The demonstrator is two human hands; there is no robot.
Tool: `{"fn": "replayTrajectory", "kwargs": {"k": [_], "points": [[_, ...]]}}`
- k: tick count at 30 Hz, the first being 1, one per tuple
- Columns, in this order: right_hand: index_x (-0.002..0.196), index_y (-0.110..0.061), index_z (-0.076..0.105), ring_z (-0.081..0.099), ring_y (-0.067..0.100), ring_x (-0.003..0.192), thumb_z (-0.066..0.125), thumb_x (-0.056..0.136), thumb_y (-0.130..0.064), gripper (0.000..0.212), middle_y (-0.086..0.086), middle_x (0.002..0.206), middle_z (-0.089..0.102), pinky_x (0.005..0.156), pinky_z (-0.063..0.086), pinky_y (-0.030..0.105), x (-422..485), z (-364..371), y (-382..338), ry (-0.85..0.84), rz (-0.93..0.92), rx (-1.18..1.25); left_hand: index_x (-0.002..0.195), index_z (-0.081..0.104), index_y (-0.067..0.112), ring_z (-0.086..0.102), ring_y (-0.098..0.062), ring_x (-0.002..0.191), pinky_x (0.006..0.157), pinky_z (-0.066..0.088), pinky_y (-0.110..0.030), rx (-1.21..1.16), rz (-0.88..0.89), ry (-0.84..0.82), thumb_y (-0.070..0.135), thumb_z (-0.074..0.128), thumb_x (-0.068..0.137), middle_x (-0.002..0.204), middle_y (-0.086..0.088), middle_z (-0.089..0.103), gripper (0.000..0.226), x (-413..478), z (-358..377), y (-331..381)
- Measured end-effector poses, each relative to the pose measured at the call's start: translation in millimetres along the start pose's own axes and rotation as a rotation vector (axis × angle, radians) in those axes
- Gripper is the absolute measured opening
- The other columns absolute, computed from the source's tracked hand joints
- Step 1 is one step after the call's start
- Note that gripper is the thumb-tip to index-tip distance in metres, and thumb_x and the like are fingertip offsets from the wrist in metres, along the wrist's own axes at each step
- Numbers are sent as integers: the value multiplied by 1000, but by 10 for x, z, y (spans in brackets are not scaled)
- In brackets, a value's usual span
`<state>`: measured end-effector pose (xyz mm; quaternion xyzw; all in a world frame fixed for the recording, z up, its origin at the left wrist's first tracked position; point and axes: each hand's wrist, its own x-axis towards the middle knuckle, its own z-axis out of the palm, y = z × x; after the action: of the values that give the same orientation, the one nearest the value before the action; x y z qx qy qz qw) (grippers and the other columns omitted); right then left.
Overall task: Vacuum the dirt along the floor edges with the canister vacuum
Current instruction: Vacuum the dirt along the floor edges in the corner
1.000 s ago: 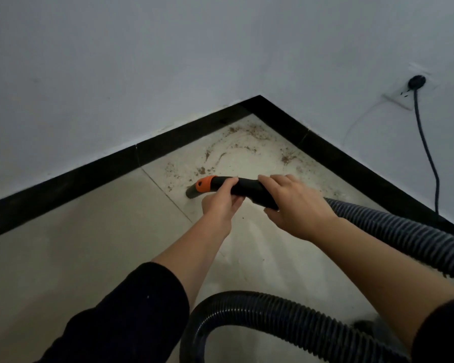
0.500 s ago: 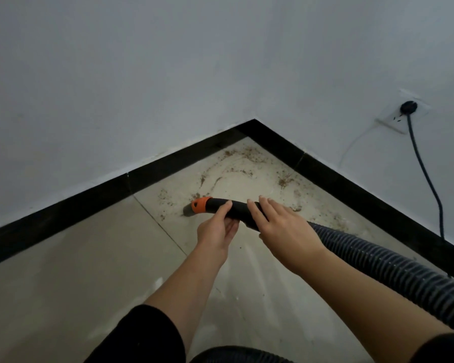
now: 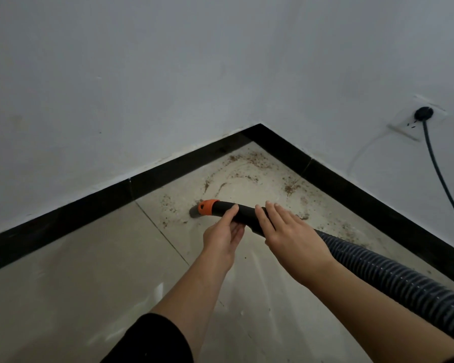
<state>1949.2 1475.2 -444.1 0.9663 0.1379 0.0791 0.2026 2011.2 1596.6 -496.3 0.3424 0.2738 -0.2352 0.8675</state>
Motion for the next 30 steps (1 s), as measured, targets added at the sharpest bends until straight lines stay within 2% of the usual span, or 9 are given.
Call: {"fn": "replayTrajectory", "kwargs": {"k": [5, 16, 23, 30], "points": [[122, 7, 61, 66, 39, 101, 95, 48, -14, 85, 30, 115, 63, 84, 54, 43, 32, 88, 22, 15, 6, -11, 115, 63, 2, 68, -16, 90, 72, 54, -21, 0, -5, 6, 16, 73, 86, 103, -15, 71, 33, 40, 4, -7], [124, 6, 59, 66, 38, 101, 91, 51, -11, 82, 28, 116, 63, 83, 55, 43, 37, 101, 108, 30, 29, 4, 110, 63, 3, 70, -15, 87, 68, 55, -18, 5, -21, 5, 16, 75, 85, 102, -15, 72, 31, 73, 62, -21], [127, 4, 57, 65, 36, 102, 88, 56, -10, 79, 25, 118, 63, 83, 55, 43, -50, 55, 177, 19, 64, 20, 99, 64, 5, 70, -16, 89, 74, 56, -19, 33, -9, -18, 16, 75, 85, 101, -14, 73, 21, 12, 138, -71], [126, 3, 59, 66, 33, 98, 89, 55, -13, 78, 22, 115, 65, 80, 56, 40, -149, -2, 220, 11, 63, 19, 103, 64, 2, 71, -18, 87, 72, 56, -20, 22, -19, -15, 14, 75, 84, 100, -17, 72, 24, -85, 164, -163]]}}
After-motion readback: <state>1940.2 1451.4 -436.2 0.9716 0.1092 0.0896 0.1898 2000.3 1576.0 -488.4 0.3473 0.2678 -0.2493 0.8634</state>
